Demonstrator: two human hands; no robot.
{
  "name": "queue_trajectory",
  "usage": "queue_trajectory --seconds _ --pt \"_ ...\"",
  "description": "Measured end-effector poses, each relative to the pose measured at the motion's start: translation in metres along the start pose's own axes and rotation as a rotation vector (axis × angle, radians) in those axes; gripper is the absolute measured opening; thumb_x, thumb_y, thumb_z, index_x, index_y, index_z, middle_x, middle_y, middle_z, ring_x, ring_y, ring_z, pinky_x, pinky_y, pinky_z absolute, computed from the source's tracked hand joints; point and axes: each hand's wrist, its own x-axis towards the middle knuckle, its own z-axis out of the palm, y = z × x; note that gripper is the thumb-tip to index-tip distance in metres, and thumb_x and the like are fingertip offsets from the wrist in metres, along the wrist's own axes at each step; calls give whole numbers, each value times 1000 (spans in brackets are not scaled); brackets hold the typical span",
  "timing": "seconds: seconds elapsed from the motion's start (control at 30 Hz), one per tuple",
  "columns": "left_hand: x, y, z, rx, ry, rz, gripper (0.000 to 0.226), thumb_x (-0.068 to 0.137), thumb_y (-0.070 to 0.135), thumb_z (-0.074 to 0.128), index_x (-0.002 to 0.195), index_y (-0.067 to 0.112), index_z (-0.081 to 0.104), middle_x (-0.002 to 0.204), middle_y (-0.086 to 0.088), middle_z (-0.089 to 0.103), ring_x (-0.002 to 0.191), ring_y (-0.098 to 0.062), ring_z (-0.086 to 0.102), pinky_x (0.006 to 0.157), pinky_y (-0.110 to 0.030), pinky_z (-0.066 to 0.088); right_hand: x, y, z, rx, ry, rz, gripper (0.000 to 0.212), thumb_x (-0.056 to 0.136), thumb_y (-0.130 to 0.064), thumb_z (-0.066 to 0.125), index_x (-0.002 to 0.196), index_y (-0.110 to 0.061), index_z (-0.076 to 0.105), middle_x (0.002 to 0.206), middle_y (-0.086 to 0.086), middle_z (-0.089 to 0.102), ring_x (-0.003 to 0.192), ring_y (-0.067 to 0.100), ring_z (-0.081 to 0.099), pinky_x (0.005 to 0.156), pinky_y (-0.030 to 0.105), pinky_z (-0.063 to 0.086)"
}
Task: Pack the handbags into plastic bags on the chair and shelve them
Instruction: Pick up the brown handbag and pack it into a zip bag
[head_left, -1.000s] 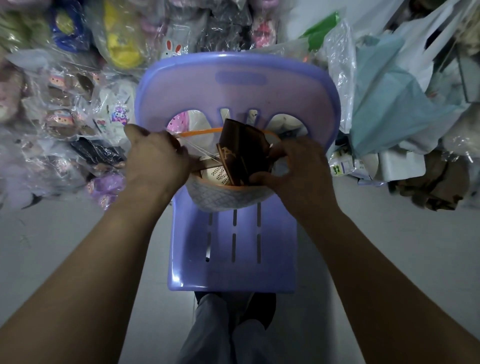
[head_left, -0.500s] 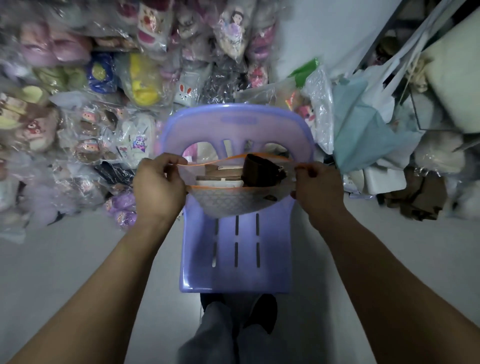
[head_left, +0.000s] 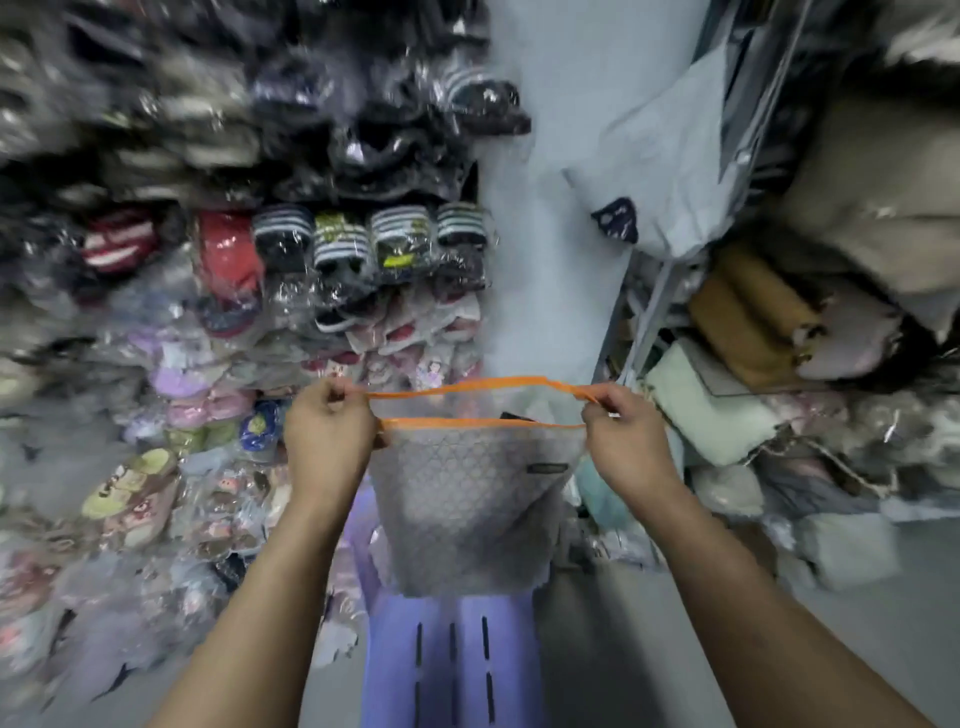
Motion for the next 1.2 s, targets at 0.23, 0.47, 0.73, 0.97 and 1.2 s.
queue_trajectory --seconds 0.23,0.47,0.73,0.97,1.2 --pt "13 126 8 -352 -85 -81 20 92 1 40 78 11 49 78 -13 54 54 -21 65 55 -33 60 1 -98 -82 153 -167 -140 37 82 -13 78 115 -26 66 93 -1 65 70 3 57 65 16 49" --pt "36 219 17 -352 -150 213 7 80 6 62 86 8 64 71 -1 56 58 -7 57 66 -25 53 22 -155 -122 3 28 -342 23 84 -3 76 99 -18 70 83 3 69 67 7 58 67 17 48" --pt "67 261 19 13 -52 740 21 86 16 66 105 20 74 90 -1 71 79 -13 66 80 -30 53 38 -210 -153 372 234 -311 14 91 -5 70 93 -18 67 80 2 72 64 3 62 66 22 51" --pt "77 294 35 93 -58 663 20 97 30 53 103 18 68 118 -16 54 101 -29 58 99 -39 47 36 -262 -158 339 370 -492 19 97 -4 62 96 -21 52 70 -2 65 56 -2 58 57 16 46" --pt "47 336 47 284 -343 912 47 96 61 40 126 34 64 139 -1 54 132 -32 40 113 -46 29 26 -296 -159 226 366 -532 20 97 -9 63 115 -7 53 82 5 67 56 -6 56 58 11 45"
